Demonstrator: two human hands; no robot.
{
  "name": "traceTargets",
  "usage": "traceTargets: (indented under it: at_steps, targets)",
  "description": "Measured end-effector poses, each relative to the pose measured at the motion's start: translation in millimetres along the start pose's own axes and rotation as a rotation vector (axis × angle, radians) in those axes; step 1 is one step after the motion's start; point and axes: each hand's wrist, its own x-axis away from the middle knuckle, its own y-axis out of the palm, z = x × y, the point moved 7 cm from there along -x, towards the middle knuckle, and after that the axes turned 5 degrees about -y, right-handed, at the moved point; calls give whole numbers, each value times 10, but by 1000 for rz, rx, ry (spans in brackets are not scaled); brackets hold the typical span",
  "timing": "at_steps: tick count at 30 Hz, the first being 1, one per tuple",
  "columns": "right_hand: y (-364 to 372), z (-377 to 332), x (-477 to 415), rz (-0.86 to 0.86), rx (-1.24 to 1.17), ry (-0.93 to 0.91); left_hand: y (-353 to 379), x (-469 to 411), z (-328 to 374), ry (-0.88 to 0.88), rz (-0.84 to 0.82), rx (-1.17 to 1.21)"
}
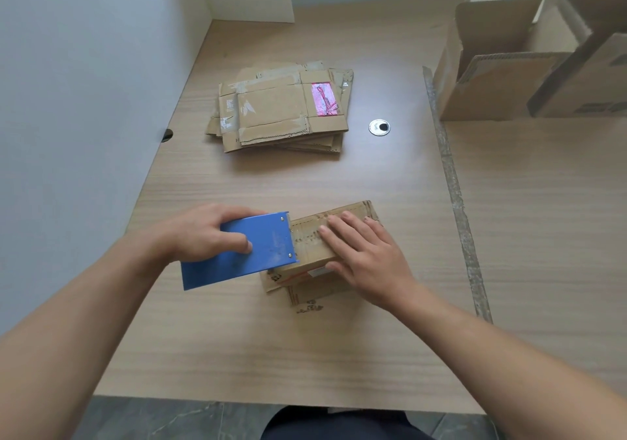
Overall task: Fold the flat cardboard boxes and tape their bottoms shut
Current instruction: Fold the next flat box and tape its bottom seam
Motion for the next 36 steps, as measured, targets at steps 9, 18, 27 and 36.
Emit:
traceTargets:
  at_steps: [9,18,27,36]
  targets:
    - [-11,71,-23,105,35,1,-80,162,-329,0,-83,29]
    - [-75,17,-29,136,54,0,4,12,-572,-63,-135,35]
    - [1,-67,-113,-122,1,151,120,-139,-585,-16,-155,100]
    - [94,-243,-287,-168,92,48,300,-214,-367,72,-131,187]
